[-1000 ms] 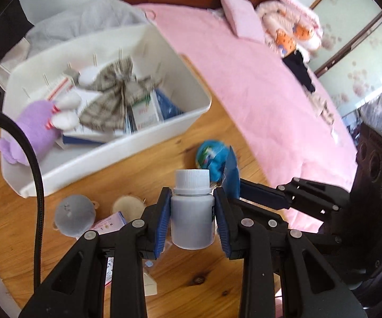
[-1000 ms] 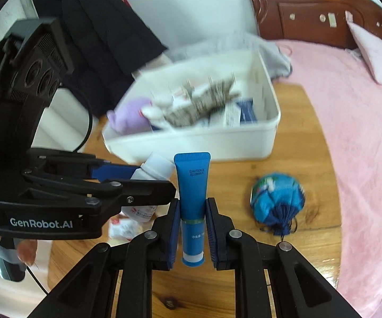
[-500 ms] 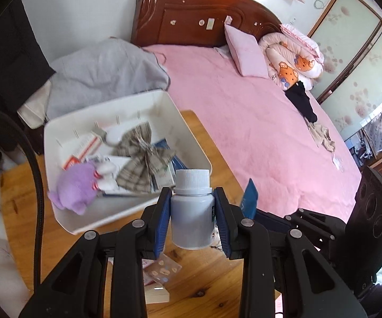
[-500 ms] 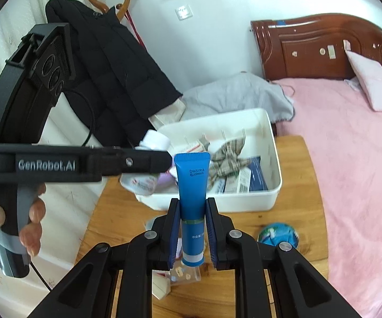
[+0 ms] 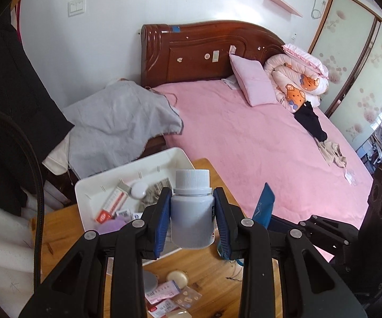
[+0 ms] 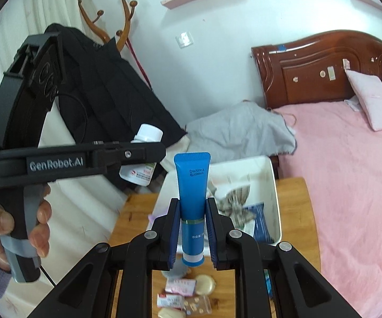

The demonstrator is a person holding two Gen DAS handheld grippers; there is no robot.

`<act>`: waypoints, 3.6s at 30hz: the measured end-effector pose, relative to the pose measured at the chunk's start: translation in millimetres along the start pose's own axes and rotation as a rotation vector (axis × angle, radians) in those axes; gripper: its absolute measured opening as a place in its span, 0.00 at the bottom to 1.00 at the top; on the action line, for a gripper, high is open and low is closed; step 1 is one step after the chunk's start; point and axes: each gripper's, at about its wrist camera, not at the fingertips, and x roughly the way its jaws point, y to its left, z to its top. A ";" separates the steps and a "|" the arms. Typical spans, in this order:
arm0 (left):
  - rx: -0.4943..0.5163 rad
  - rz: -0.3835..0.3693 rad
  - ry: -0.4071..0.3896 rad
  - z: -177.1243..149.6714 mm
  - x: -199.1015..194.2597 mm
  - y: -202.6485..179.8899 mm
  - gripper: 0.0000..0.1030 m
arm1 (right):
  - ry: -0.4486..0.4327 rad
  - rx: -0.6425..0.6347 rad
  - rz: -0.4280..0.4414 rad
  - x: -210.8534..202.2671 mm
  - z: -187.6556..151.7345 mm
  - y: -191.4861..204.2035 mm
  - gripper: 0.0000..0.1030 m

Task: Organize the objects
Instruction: 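Carry the pill bottle and blue tube over the white tray with both grippers, then open both grippers to release the bottle and tube into the tray, then withdraw both grippers from the tray toward the items on the table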

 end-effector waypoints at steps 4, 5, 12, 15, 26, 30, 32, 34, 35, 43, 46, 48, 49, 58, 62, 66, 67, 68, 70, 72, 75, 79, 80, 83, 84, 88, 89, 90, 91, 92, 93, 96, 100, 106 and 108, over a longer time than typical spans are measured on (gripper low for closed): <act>-0.009 0.022 -0.007 14.0 7.0 5.0 0.34 | -0.019 0.029 0.004 1.2 22.4 1.3 0.19; -0.016 0.027 -0.004 17.4 10.8 7.4 0.34 | -0.024 0.034 0.003 1.6 26.5 1.6 0.19; -0.054 0.062 0.042 26.2 47.8 19.8 0.34 | 0.005 0.066 -0.029 24.2 41.4 -7.5 0.19; -0.076 0.075 0.073 26.4 70.4 25.3 0.34 | 0.045 0.087 -0.038 41.4 41.4 -17.9 0.19; -0.203 0.138 0.216 15.6 162.1 64.4 0.34 | 0.198 0.184 -0.127 119.0 21.7 -66.1 0.19; -0.239 0.171 0.266 4.1 183.7 79.2 0.34 | 0.238 0.213 -0.149 143.8 11.3 -73.9 0.19; -0.250 0.186 0.290 0.2 191.8 84.2 0.34 | 0.258 0.220 -0.156 154.0 6.4 -76.5 0.19; -0.262 0.195 0.315 -4.8 199.0 88.9 0.38 | 0.283 0.222 -0.159 164.8 -0.1 -77.9 0.19; -0.270 0.194 0.330 -7.2 201.6 90.4 0.54 | 0.293 0.219 -0.160 168.1 -2.5 -78.0 0.19; -0.297 0.203 0.316 -15.3 193.4 91.5 0.90 | 0.285 0.153 -0.176 171.4 -16.7 -68.9 0.56; -0.335 0.190 0.292 -14.4 185.0 96.6 0.90 | 0.268 0.132 -0.175 162.3 -18.7 -63.6 0.56; -0.348 0.186 0.270 -13.1 177.0 97.0 0.90 | 0.250 0.123 -0.171 153.2 -18.9 -59.8 0.56; -0.348 0.187 0.258 -12.6 172.1 96.2 0.90 | 0.241 0.118 -0.171 149.4 -18.7 -57.5 0.56; -0.319 0.194 0.200 -17.4 140.4 78.2 0.90 | 0.130 0.065 -0.156 90.8 -23.2 -37.8 0.57; -0.316 0.181 0.174 -21.4 124.6 66.6 0.90 | 0.083 0.033 -0.164 65.4 -26.9 -29.0 0.61; -0.317 0.164 0.144 -25.1 107.9 55.3 0.90 | 0.044 -0.001 -0.182 41.5 -33.6 -20.4 0.64; -0.318 0.158 0.135 -26.3 102.7 51.9 0.90 | 0.034 -0.006 -0.185 35.4 -35.6 -18.7 0.66; -0.320 0.153 0.126 -27.6 98.1 48.9 0.90 | 0.024 -0.010 -0.190 30.3 -37.3 -17.5 0.67; -0.322 0.147 0.104 -31.9 87.6 42.4 0.90 | 0.010 -0.020 -0.192 21.0 -40.4 -15.5 0.67; -0.326 0.139 0.084 -35.2 78.0 36.8 0.90 | 0.000 -0.032 -0.194 12.6 -43.6 -13.5 0.67; -0.324 0.132 0.051 -40.8 61.9 28.3 0.90 | -0.016 -0.050 -0.201 -0.4 -47.8 -10.1 0.68; -0.300 0.131 0.007 -49.8 41.9 15.6 0.90 | -0.045 -0.075 -0.215 -16.8 -54.4 -6.3 0.68; -0.296 0.129 -0.003 -52.7 36.9 12.9 0.90 | -0.049 -0.077 -0.215 -20.2 -55.6 -6.0 0.68; -0.302 0.114 -0.026 -64.3 23.6 7.7 0.90 | -0.059 -0.086 -0.216 -29.1 -59.8 -5.4 0.68; -0.307 0.109 -0.030 -67.8 20.6 7.1 0.90 | -0.062 -0.094 -0.221 -31.6 -61.5 -4.5 0.68; -0.322 0.104 -0.049 -81.8 10.4 5.5 0.90 | -0.068 -0.125 -0.233 -38.1 -68.5 -1.8 0.68; -0.323 0.108 -0.055 -85.1 8.0 5.1 0.90 | -0.068 -0.131 -0.236 -39.1 -70.3 -1.8 0.68; -0.323 0.110 -0.060 -88.9 5.7 4.7 0.90 | -0.069 -0.138 -0.243 -39.8 -72.5 -1.5 0.68; -0.325 0.114 -0.067 -92.5 3.2 4.5 0.90 | -0.068 -0.143 -0.247 -40.3 -74.2 -1.1 0.68; -0.328 0.116 -0.074 -95.9 1.0 4.1 0.90 | -0.064 -0.148 -0.250 -40.5 -76.5 -1.2 0.68; -0.330 0.116 -0.077 -98.7 -0.8 3.6 0.90 | -0.062 -0.150 -0.249 -40.9 -77.8 -1.9 0.68; -0.339 0.115 -0.089 -108.6 -6.0 2.6 0.90 | -0.055 -0.153 -0.247 -42.7 -82.7 -5.0 0.68; -0.332 0.133 -0.101 -120.4 -8.4 0.5 0.90 | -0.049 -0.170 -0.266 -44.6 -87.4 -11.0 0.68; -0.348 0.148 -0.067 -143.4 3.2 5.2 0.90 | -0.027 -0.139 -0.290 -43.9 -96.2 -36.0 0.77; -0.354 0.157 -0.051 -153.6 7.8 7.5 0.90 | -0.019 -0.128 -0.300 -41.4 -100.5 -44.2 0.78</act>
